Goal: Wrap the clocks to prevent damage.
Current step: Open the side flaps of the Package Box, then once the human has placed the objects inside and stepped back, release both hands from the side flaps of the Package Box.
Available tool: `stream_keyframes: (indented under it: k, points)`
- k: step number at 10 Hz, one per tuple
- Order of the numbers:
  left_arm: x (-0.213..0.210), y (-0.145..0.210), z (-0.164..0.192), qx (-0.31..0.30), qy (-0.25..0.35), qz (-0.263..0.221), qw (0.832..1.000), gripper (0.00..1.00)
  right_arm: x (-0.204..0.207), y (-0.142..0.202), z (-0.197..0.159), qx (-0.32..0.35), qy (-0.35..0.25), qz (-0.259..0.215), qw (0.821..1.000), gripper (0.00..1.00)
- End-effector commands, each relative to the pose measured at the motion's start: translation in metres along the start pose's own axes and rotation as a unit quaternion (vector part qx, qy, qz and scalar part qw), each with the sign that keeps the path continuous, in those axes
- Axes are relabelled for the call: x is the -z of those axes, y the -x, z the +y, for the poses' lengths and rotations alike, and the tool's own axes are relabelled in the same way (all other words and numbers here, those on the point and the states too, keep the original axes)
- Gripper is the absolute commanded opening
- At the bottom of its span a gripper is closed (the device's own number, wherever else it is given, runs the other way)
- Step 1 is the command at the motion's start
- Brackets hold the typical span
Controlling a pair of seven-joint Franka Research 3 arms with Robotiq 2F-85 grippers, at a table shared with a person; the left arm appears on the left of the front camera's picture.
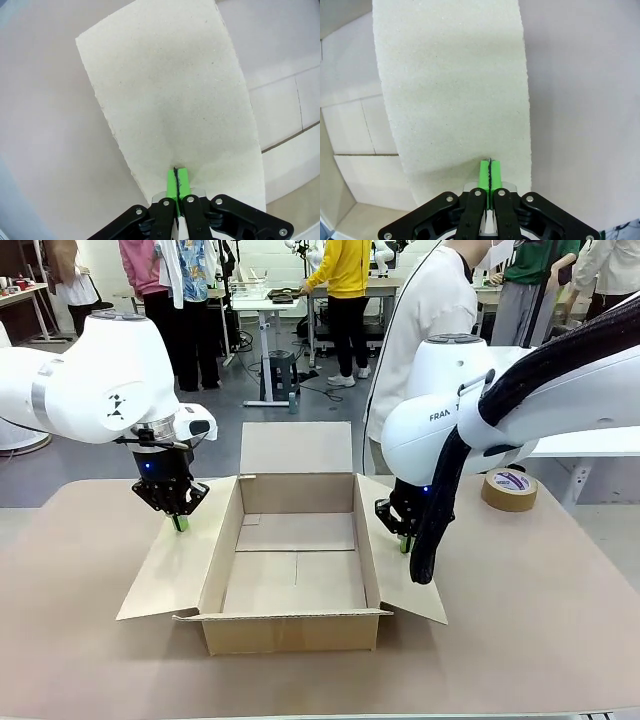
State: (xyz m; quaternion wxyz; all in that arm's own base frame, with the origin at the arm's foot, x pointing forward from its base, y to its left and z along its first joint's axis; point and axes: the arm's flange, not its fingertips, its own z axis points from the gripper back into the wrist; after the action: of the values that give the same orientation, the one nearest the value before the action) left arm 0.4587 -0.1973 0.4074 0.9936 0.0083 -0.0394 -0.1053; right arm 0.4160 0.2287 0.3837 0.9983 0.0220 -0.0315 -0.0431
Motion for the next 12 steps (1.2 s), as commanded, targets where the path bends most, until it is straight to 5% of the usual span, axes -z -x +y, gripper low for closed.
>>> stream_keyframes:
  k: [1,12]
  points:
    - [0.0001,0.0001,0.0,0.006,0.0,0.0,1.0,0.0,-0.0008,0.0,0.0,0.0,0.0,-0.001,1.0,0.01]
    - [0.0001,0.0001,0.0,0.006,0.0,0.0,1.0,0.0,-0.0008,0.0,0.0,0.0,0.0,-0.001,1.0,0.01]
